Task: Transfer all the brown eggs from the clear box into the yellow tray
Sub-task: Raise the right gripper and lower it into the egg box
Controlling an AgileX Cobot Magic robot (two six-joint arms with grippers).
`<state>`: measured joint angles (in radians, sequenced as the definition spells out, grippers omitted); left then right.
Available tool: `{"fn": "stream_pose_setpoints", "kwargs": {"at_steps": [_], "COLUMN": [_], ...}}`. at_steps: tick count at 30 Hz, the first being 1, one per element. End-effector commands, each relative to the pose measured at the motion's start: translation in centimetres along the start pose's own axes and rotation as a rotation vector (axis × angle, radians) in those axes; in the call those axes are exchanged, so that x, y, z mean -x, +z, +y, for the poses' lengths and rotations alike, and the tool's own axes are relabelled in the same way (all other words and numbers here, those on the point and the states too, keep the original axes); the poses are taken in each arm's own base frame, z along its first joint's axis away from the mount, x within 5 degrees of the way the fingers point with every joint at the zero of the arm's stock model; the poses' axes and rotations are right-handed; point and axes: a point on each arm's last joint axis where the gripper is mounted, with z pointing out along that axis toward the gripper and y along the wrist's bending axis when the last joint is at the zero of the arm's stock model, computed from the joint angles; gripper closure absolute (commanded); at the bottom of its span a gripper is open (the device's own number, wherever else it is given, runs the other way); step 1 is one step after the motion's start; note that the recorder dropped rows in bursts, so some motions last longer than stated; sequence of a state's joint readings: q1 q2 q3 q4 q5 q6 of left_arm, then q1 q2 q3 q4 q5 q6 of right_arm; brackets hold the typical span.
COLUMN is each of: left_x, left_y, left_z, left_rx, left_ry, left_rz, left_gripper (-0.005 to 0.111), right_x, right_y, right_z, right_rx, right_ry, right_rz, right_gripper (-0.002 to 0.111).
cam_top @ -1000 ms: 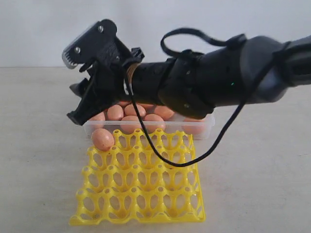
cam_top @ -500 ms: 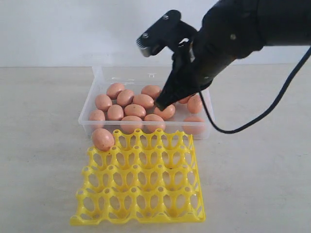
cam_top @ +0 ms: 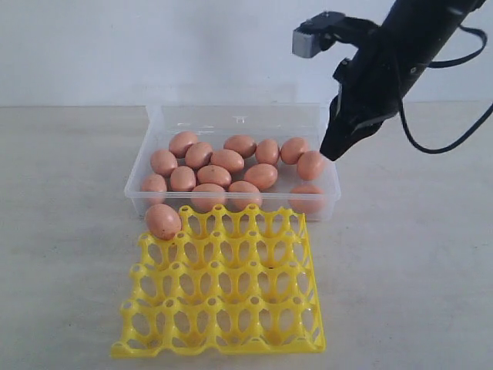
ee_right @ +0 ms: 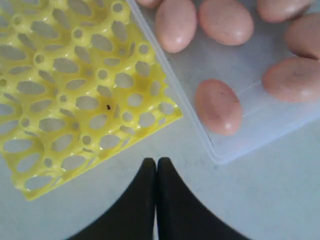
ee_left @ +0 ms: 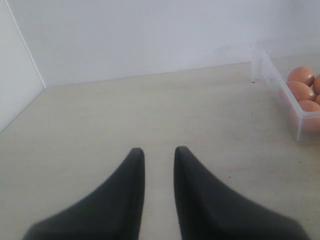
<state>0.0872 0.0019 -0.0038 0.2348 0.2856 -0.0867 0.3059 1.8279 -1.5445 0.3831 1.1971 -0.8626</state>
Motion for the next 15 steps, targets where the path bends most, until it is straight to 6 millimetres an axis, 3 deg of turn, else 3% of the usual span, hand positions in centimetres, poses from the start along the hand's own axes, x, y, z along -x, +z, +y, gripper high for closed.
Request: {"fn": "stream_pose_setpoints", "kwargs": {"at_steps": [1, 4, 5, 7, 8, 10, 15], "left_x": [-0.1, -0.1, -0.1, -0.1, -0.1, -0.1, -0.1], "left_y": [0.0, 0.0, 0.0, 0.0, 0.0, 0.0, 0.0], "left_z": [0.0, 0.0, 0.0, 0.0, 0.0, 0.0, 0.0], "left_rx": [0.002, 0.002, 0.002, 0.002, 0.002, 0.002, 0.002], "left_ry": [-0.004, -0.004, -0.004, -0.004, -0.004, -0.004, -0.004], "left_rz": [0.0, 0.0, 0.0, 0.0, 0.0, 0.0, 0.0], "left_gripper": [0.085, 0.085, 0.085, 0.085, 0.085, 0.085, 0.085], "right_x": [0.5, 0.9, 1.0, 1.2, 1.5, 2.4, 3.5], "right_y": [2.6, 4.2, 5.2, 7.0, 8.2, 9.5, 11.7], "right_z": [-1.2, -2.6, -3.3, -4.0, -4.4, -4.8, -5.2], "right_rx": [0.05, -0.032, -0.066, -0.099, -0.138, -0.231, -0.357], "right_ry": [-0.291, -0.48, -0.494, -0.544, -0.58, -0.655, -0.889], "right_rz": [-0.047, -0.082, -0.088, -0.077, -0.075, -0.093, -0.094], "right_gripper": [0.108, 0.108, 0.1, 0.074, 0.055, 0.043, 0.048]}}
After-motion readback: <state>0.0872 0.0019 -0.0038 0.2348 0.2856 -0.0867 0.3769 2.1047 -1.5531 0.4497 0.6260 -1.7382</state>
